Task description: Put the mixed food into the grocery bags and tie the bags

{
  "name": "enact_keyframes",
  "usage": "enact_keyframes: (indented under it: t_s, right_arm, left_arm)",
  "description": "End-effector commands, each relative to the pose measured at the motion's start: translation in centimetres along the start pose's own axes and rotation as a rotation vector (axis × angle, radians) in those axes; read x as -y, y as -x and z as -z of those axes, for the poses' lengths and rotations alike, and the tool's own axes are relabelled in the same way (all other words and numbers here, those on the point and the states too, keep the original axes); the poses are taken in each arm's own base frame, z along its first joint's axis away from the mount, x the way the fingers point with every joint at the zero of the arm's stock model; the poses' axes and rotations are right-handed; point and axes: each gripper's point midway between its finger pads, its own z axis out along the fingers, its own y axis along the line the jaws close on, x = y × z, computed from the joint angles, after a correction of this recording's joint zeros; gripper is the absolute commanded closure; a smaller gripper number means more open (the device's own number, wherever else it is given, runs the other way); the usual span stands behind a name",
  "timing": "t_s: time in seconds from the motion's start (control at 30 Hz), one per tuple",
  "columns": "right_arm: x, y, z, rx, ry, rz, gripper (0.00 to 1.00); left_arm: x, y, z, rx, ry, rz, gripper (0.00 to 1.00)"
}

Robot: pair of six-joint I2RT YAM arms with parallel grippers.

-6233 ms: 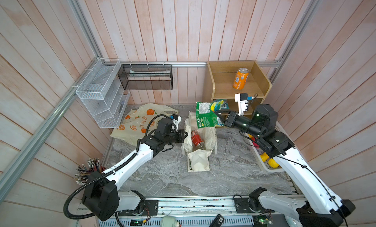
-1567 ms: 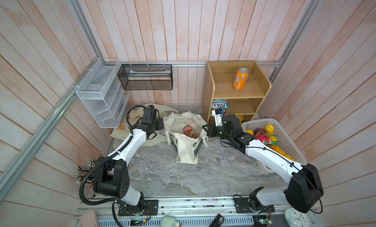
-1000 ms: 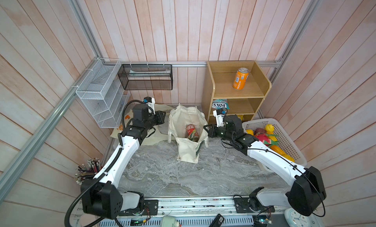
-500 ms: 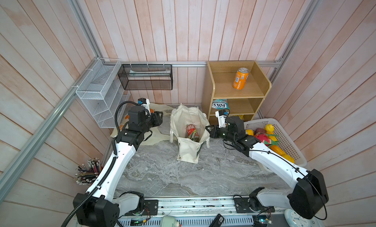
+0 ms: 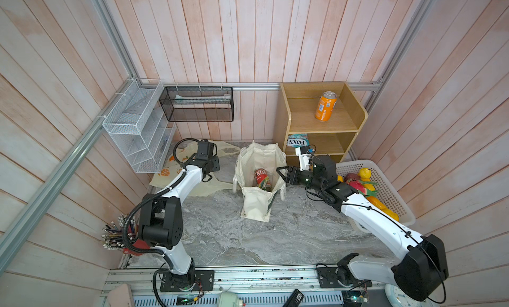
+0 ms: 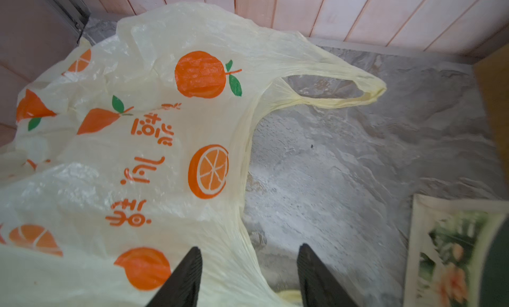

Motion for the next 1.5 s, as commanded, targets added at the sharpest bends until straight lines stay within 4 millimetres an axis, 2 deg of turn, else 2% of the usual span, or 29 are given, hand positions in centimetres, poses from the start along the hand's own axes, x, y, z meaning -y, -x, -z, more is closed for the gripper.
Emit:
enact_keyframes:
  t_s: [0.0,0.17,0.27,0.37,0.43,0.67,0.77,0.8,0.9,1.0,1.13,1.27,1.47]
  right_arm:
    - [-2.9,2.1,1.9,0.03,0.078,0.027,0.33]
    - [-4.4,3.2,4.3,0.068,0.099,0.038,0.3]
    - [-4.0,3.2,5.9,0.088,0.071,0.029,0.29]
    - [-2.4,1.9,7.2,0.087,0.033,-0.003,0.29]
    - [-0.6,0.8,7.8,0.084,0.0,-0.041,0.29]
    - [5.2,-3.7,8.4,0.06,-0.077,-0.194,0.3]
    - [7.2,-5.1,8.1,0.052,-0.105,-0.235,0.3]
    - [7.7,-5.6,7.9,0.046,-0.109,-0.247,0.3]
    - [8.8,-6.7,7.3,0.032,-0.118,-0.274,0.3]
    - [9.8,-7.6,6.8,0.02,-0.132,-0.288,0.3]
    - [10.9,-8.5,6.2,0.011,-0.15,-0.306,0.3]
    - [11.7,-9.0,5.5,0.008,-0.151,-0.325,0.3]
    - [12.2,-8.8,4.0,0.006,-0.128,-0.362,0.3]
  left_arm:
    - [-1.2,1.4,-1.9,0.019,0.102,-0.046,0.41]
    - [-1.5,1.6,-5.0,-0.009,0.159,-0.064,0.41]
    - [-1.8,1.3,-6.5,-0.033,0.188,-0.069,0.41]
    - [-2.4,0.7,-7.7,-0.057,0.203,-0.059,0.41]
    - [-2.8,0.2,-8.4,-0.072,0.206,-0.052,0.41]
    - [-3.5,-1.5,-10.3,-0.118,0.215,-0.047,0.44]
    - [-3.2,-2.0,-10.9,-0.128,0.196,-0.053,0.57]
    - [-3.0,-2.0,-11.0,-0.127,0.184,-0.058,0.65]
    - [-2.6,-1.8,-10.7,-0.124,0.159,-0.066,0.98]
    - [-2.3,-0.7,-9.3,-0.1,0.136,-0.068,1.0]
    - [-1.7,1.4,-5.6,-0.037,0.077,-0.044,1.0]
    - [-0.8,3.4,-0.6,0.044,-0.017,0.007,1.0]
    - [0.4,6.7,8.9,0.205,-0.182,0.106,1.0]
